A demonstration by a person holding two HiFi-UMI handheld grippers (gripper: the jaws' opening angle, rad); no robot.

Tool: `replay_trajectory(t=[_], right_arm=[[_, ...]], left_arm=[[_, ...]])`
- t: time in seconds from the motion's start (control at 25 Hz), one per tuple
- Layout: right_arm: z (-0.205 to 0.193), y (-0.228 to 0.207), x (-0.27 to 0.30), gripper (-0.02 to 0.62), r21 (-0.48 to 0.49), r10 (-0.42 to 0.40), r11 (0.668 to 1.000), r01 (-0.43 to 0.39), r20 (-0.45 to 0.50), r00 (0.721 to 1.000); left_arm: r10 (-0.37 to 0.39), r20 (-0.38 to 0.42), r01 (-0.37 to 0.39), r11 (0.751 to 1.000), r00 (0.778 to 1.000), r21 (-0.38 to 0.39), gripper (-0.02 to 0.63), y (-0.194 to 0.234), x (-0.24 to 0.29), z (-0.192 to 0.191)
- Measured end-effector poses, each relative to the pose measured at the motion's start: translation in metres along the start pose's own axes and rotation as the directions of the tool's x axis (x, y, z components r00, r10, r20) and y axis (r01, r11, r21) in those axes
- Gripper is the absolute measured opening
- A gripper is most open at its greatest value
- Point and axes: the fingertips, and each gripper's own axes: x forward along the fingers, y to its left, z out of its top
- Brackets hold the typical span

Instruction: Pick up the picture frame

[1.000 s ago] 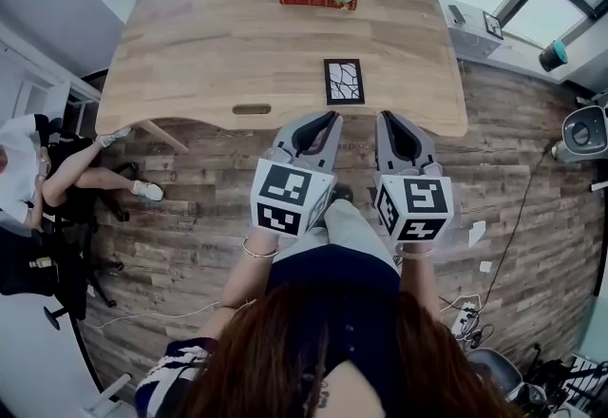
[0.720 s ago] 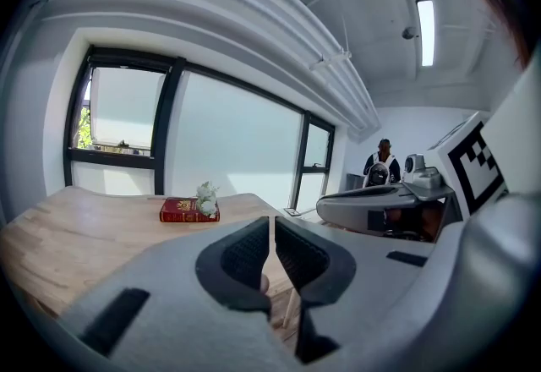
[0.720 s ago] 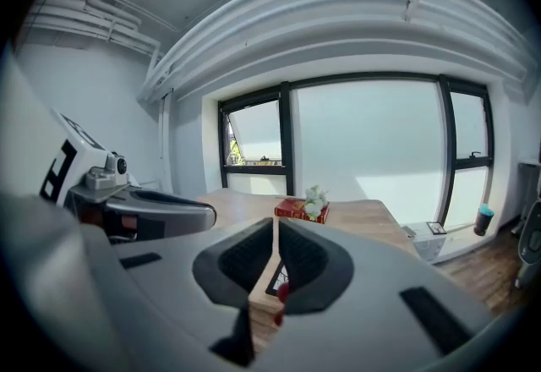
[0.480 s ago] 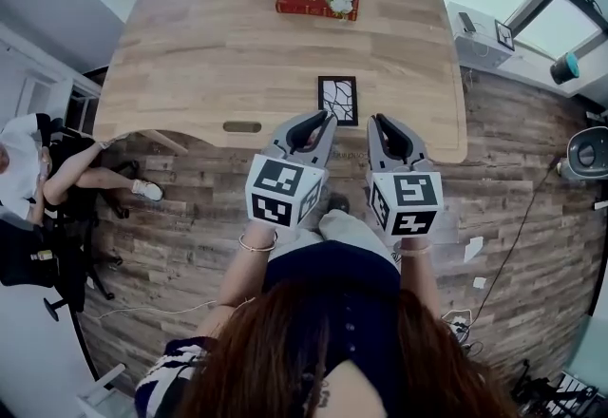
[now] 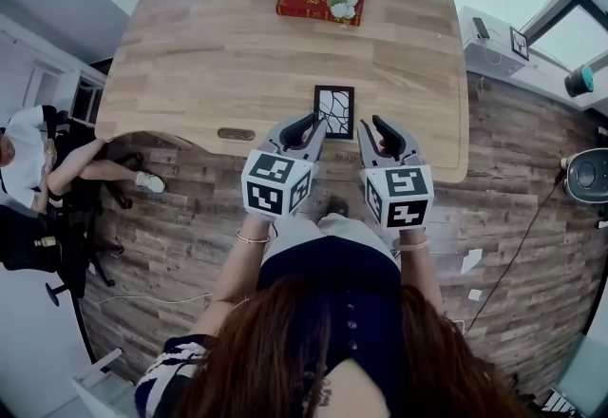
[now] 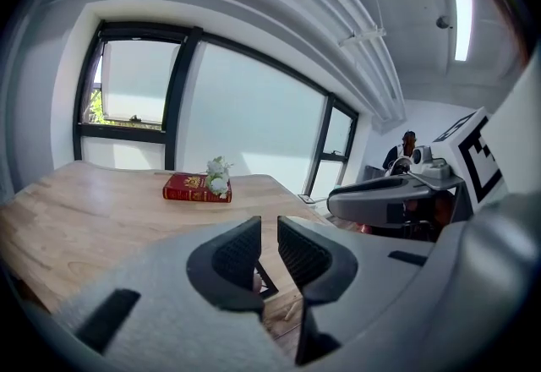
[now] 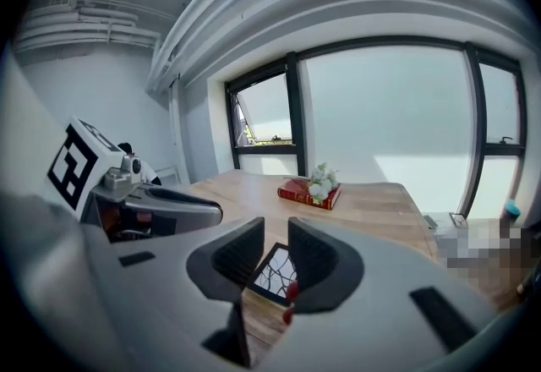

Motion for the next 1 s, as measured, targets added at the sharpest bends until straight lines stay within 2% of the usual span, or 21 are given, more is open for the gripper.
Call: replay_trajectory(t=[0.08,0.16,0.32,0.52,1.0], right_arm=[[-0.005,-0.004,0.007,0.087,0.002,0.009,1.000,-0.009,-0.019,1.000],[-0.010,-0.006,0.015,0.087,0.007,0.018,1.000,-0.017,-0.035,0.999],[-0.019,-0.009,0.032,0.096,0.012,0.029,1.000,-0.028,-0.067,0.997],[-0.035,-0.014,0.057,0.098,0.029,0.026,0.999,-0.023,-0.109,0.994],[-0.077,-0.030,0.113,0.103,0.033,0.004,0.999,0.005,-0.243,0.970]], left_arm=[[0.005,-0.018,-0.005,1.000,1.000,-0.011,0.052,0.004,0.006,-0.005],[0.011,-0.034,-0.012,1.000,0.999,-0.019,0.121,0.008,0.012,-0.008],[0.028,-0.059,-0.030,0.999,0.998,-0.024,0.121,0.020,0.021,-0.014],[0.013,-0.131,-0.022,0.997,0.991,-0.072,0.121,0.039,0.039,-0.037],[-0.026,-0.295,-0.010,0.993,0.955,-0.122,0.121,0.075,0.082,-0.092]])
